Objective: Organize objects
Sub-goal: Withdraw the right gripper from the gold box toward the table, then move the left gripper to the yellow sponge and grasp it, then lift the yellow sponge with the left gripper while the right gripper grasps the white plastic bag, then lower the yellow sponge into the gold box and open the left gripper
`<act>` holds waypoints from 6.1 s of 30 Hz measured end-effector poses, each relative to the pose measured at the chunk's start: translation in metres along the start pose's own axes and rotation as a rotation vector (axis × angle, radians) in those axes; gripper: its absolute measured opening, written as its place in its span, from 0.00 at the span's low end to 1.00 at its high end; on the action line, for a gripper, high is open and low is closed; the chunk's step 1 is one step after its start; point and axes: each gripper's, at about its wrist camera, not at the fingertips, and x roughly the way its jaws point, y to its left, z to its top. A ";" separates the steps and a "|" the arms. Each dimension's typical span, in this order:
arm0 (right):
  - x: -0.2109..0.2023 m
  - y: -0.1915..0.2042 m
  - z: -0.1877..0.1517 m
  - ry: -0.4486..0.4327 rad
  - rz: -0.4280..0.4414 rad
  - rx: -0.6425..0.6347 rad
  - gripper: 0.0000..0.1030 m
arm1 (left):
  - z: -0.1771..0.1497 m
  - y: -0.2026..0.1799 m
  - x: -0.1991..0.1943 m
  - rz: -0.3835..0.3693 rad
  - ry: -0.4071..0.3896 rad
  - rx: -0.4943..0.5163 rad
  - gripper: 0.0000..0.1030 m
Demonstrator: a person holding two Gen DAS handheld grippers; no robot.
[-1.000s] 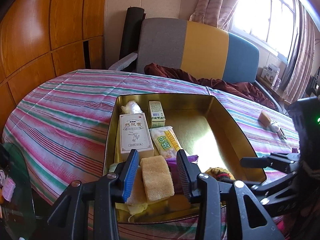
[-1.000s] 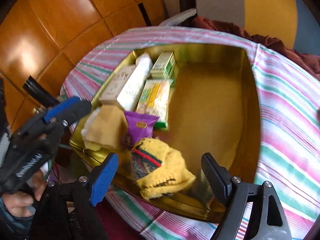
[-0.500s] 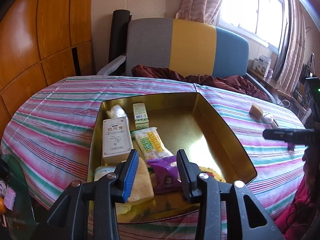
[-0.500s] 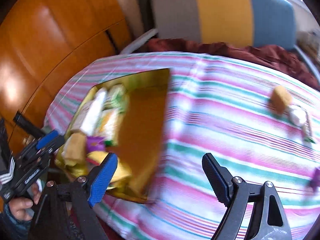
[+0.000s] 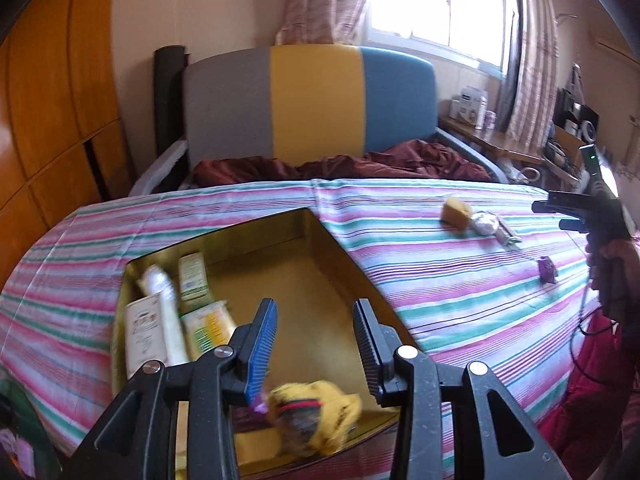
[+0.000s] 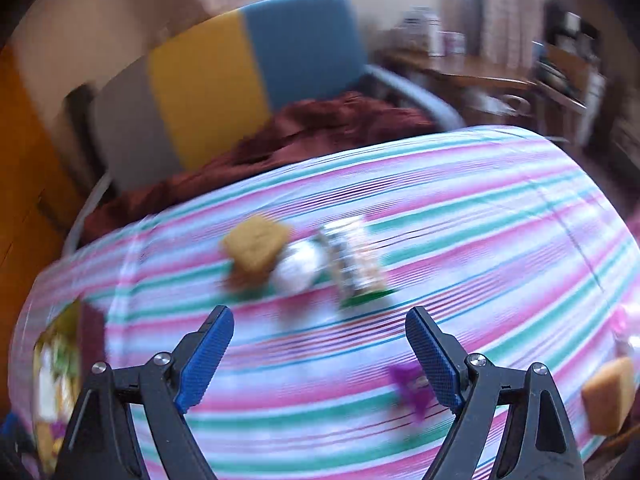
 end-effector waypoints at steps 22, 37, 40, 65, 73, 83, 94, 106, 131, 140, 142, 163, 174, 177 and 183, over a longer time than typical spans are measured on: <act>0.011 -0.092 -0.009 0.036 0.105 0.442 0.88 | 0.081 -0.165 0.124 -0.247 0.201 0.162 0.38; 0.021 -0.076 -0.012 0.103 0.207 0.388 0.91 | 0.132 -0.228 0.255 -0.221 0.276 0.290 0.73; 0.024 -0.073 -0.012 0.118 0.216 0.378 0.92 | 0.140 -0.237 0.277 -0.226 0.282 0.300 0.77; 0.031 -0.070 -0.011 0.130 0.158 0.329 0.92 | 0.061 -0.189 0.237 -0.200 0.329 0.164 0.53; 0.027 -0.064 -0.008 0.105 0.162 0.295 0.92 | 0.010 -0.184 0.175 -0.118 0.286 0.135 0.53; 0.019 -0.048 -0.006 0.074 0.172 0.222 0.91 | -0.022 -0.181 0.145 -0.097 0.164 0.118 0.53; 0.027 -0.040 -0.005 0.095 0.096 0.163 0.91 | -0.029 -0.176 0.143 -0.134 0.120 0.085 0.53; 0.038 -0.035 -0.005 0.121 0.037 0.108 0.90 | -0.031 -0.172 0.143 -0.155 0.110 0.068 0.53; 0.134 0.039 0.048 0.209 -0.048 -0.079 0.63 | -0.031 -0.165 0.145 -0.209 0.108 0.021 0.54; 0.140 0.078 0.024 0.253 -0.123 -0.401 0.33 | -0.031 -0.165 0.144 -0.205 0.108 0.028 0.54; 0.133 0.072 0.017 0.262 -0.124 -0.396 0.33 | -0.031 -0.165 0.144 -0.207 0.108 0.026 0.54; 0.049 0.067 -0.081 0.330 0.040 -0.428 0.33 | -0.032 -0.169 0.141 -0.186 0.100 0.043 0.54; 0.040 0.070 -0.088 0.317 0.032 -0.468 0.33 | -0.032 -0.170 0.140 -0.171 0.101 0.053 0.54; 0.041 0.071 -0.089 0.314 0.029 -0.478 0.33 | -0.032 -0.170 0.139 -0.167 0.101 0.054 0.54; 0.049 0.073 -0.081 0.313 0.038 -0.479 0.33 | -0.030 -0.169 0.122 -0.153 0.086 0.067 0.53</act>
